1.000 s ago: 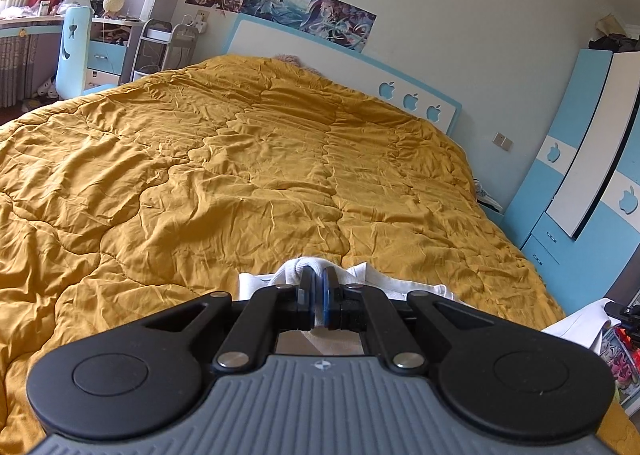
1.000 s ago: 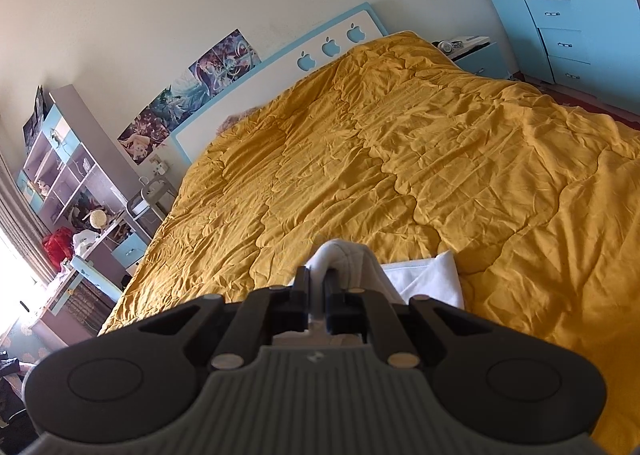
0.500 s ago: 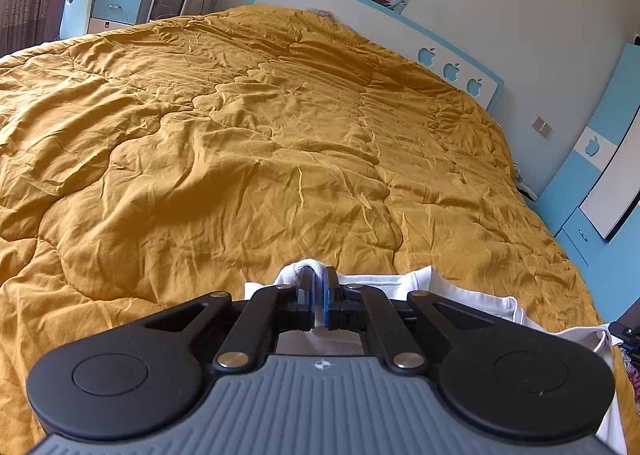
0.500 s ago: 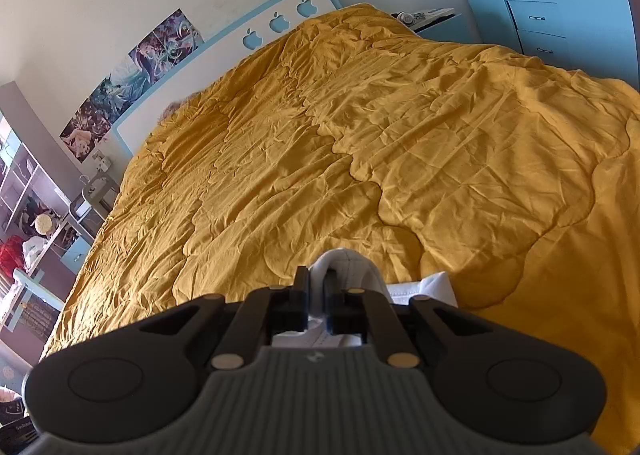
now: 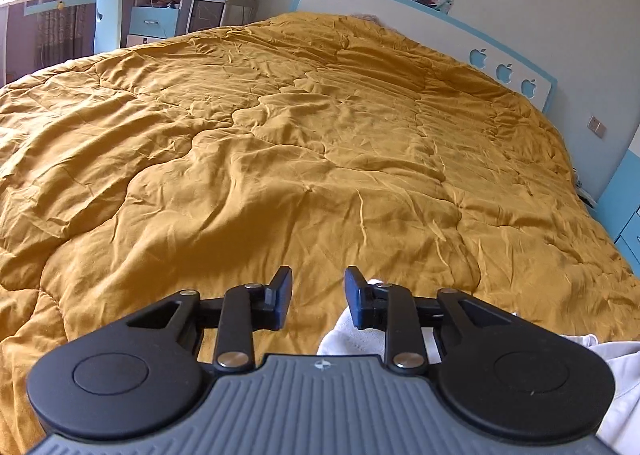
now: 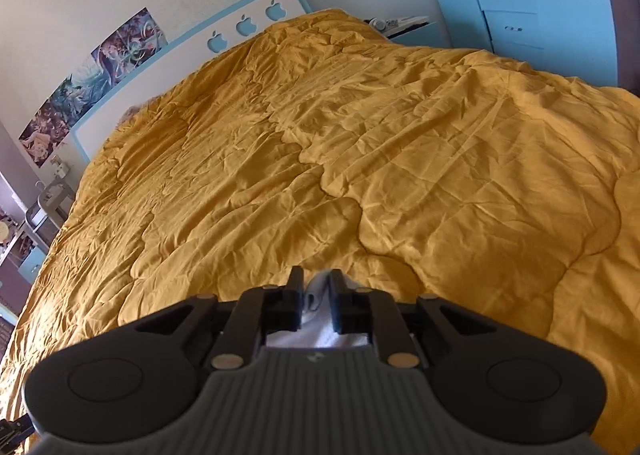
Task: Fold small clothes
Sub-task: 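Open both grippers and release the folded hem onto the sweatshirt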
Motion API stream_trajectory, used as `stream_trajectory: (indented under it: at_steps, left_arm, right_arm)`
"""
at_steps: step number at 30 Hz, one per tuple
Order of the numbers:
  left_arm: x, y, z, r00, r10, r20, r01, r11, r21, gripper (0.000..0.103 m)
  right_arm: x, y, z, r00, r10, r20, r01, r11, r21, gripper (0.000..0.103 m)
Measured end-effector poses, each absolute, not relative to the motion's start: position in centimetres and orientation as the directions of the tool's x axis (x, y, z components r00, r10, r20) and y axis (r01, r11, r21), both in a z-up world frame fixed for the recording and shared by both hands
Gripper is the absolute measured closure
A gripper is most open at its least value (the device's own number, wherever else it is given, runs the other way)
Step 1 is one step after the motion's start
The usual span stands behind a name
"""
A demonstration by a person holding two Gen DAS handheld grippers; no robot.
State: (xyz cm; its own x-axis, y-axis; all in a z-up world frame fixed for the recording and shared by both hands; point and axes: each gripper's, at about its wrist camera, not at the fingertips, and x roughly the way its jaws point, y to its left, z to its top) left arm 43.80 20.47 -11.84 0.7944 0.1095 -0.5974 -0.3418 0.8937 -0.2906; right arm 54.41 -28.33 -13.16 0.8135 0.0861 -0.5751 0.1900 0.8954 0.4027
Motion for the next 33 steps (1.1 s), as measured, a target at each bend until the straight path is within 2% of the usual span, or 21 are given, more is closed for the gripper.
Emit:
stream_trajectory:
  at_steps: [1,2,4,9,14,17,21,25,33]
  left_arm:
    - [43.5,20.8,-11.8,0.796,0.101,-0.596,-0.335,0.895,-0.296,0.069]
    - [43.1,20.9,-11.7,0.796,0.098,-0.597,-0.327,0.9,-0.289,0.069]
    - [42.2,21.0,-11.3,0.791,0.079,-0.607,-0.297,0.917,-0.268,0.067]
    - [37.6,20.8,-9.7,0.785,-0.038,-0.618,-0.187,0.937,-0.295,0.059]
    - [29.8,19.6,-7.9,0.787,-0.262,-0.559,-0.006,0.902,-0.432,0.053]
    - [25.6,18.6,-7.4,0.772,-0.365,-0.521,0.06,0.857,-0.511,0.051]
    - [22.5,17.8,-8.3,0.749,-0.43,-0.504,0.039,0.788,-0.614,0.049]
    - [21.1,17.9,-10.4,0.742,-0.426,-0.517,-0.059,0.727,-0.684,0.049]
    - [21.2,19.0,-14.5,0.745,-0.307,-0.592,-0.321,0.613,-0.722,0.049]
  right_arm:
    - [53.9,-28.2,-13.0,0.825,0.038,-0.563,0.197,0.916,0.349,0.068]
    - [53.6,-28.2,-12.9,0.832,-0.005,-0.554,0.204,0.932,0.298,0.065]
    - [53.0,-28.7,-12.7,0.828,-0.035,-0.559,0.209,0.945,0.25,0.065]
    - [48.3,-30.8,-11.0,0.831,0.052,-0.554,0.146,0.94,0.307,0.06]
    - [39.9,-32.3,-9.5,0.837,0.195,-0.511,0.049,0.904,0.425,0.051]
    - [35.3,-32.9,-9.3,0.827,0.239,-0.508,0.059,0.863,0.502,0.048]
    - [30.6,-33.1,-9.9,0.803,0.271,-0.531,0.09,0.825,0.558,0.047]
    - [27.7,-33.2,-11.3,0.775,0.304,-0.554,0.146,0.767,0.625,0.042]
    - [29.1,-34.2,-15.7,0.71,0.308,-0.633,0.315,0.666,0.676,0.04]
